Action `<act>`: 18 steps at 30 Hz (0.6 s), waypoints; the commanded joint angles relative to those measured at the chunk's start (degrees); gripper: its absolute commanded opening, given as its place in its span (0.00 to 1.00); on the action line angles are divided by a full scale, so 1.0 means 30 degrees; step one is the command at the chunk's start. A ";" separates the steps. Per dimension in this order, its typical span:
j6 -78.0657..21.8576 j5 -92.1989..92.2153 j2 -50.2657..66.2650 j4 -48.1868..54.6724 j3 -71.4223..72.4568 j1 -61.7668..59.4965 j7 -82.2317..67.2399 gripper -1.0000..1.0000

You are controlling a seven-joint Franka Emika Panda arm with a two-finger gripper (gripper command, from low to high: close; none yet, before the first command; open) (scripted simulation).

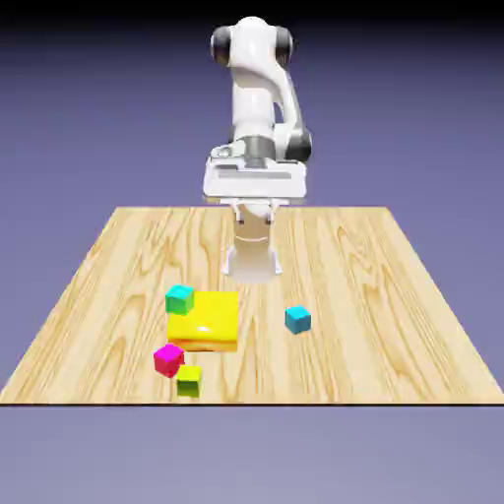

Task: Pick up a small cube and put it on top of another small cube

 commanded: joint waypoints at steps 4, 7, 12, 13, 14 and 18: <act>-0.3148 -0.0351 0.2770 0.0874 0.0903 0.0618 0.0191 0.50; -0.5507 -0.0614 0.4846 0.1530 0.1580 0.1082 0.0335 0.50; -0.9441 -0.1053 0.8307 0.2622 0.2708 0.1854 0.0574 0.50; -1.0227 -0.1141 0.8999 0.2841 0.2934 0.2009 0.0622 0.50; -1.1014 -0.1229 0.9691 0.3059 0.3159 0.2164 0.0669 0.50; -1.4160 -0.1580 1.2460 0.3933 0.4062 0.2781 0.0861 0.50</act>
